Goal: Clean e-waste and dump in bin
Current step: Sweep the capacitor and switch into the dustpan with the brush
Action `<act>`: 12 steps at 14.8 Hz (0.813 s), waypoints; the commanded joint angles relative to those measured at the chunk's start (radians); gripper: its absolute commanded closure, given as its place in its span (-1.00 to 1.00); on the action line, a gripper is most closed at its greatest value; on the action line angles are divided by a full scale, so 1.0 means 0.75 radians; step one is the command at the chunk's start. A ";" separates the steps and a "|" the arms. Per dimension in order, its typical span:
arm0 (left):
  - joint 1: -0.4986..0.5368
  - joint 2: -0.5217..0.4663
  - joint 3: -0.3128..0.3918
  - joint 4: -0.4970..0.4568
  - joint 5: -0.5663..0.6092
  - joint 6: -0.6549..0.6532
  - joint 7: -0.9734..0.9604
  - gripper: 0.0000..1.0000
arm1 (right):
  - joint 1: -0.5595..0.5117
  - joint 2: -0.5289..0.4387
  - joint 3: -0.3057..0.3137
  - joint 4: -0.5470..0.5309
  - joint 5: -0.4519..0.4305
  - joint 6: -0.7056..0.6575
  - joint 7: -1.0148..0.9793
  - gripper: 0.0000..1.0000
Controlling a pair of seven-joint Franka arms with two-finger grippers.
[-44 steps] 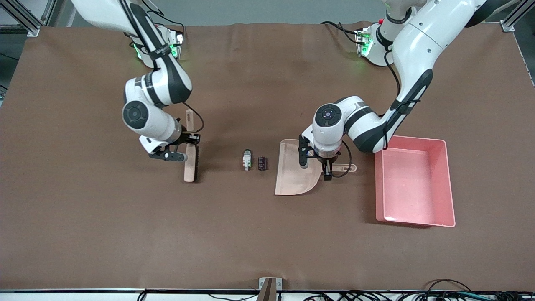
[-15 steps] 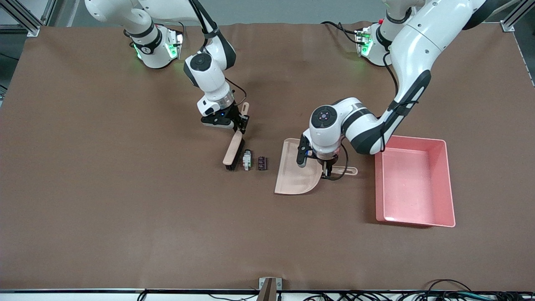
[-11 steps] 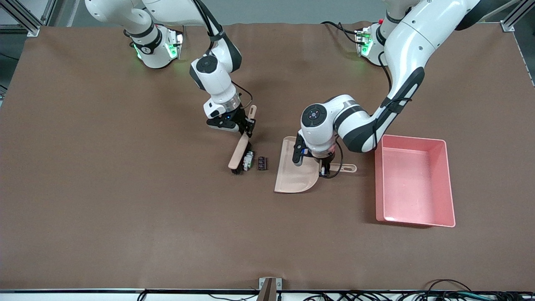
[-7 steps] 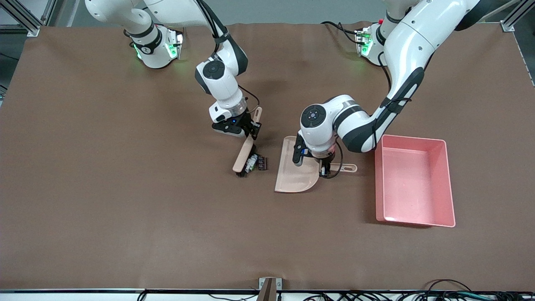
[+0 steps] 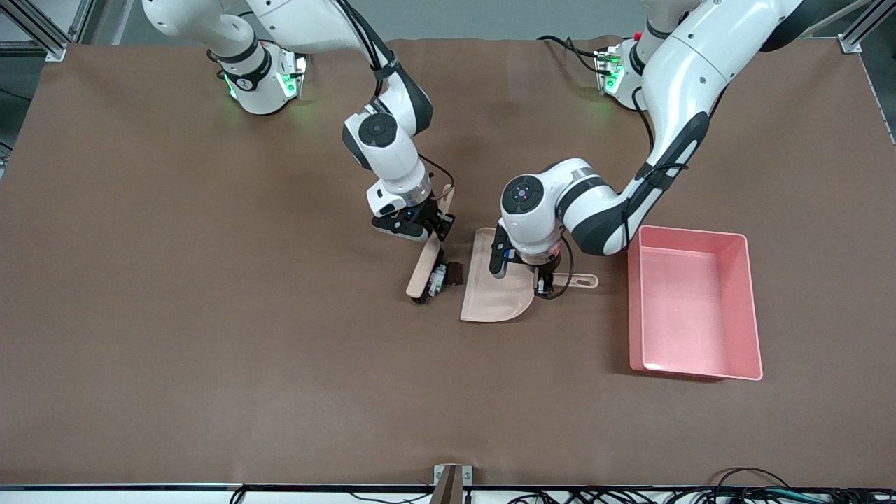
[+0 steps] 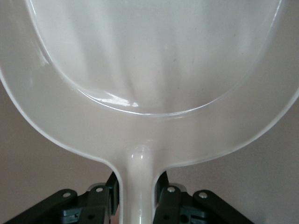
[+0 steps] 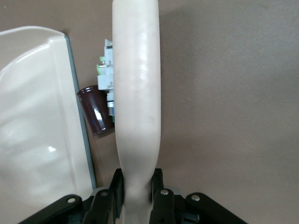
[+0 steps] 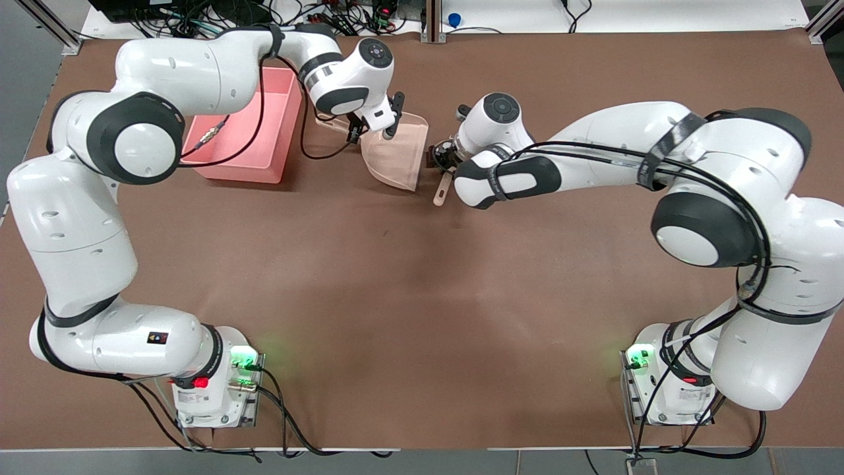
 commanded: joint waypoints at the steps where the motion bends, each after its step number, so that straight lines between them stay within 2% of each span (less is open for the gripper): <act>1: -0.028 0.030 -0.002 0.055 0.011 -0.056 -0.001 1.00 | 0.004 0.042 0.000 0.112 0.019 -0.093 0.004 0.99; 4: -0.028 0.030 -0.002 0.055 0.011 -0.056 -0.003 1.00 | 0.006 0.077 0.000 0.181 0.011 -0.148 -0.034 0.99; 12: -0.034 0.033 -0.002 0.055 0.013 -0.056 -0.019 1.00 | 0.023 0.109 0.008 0.237 0.011 -0.148 -0.116 0.99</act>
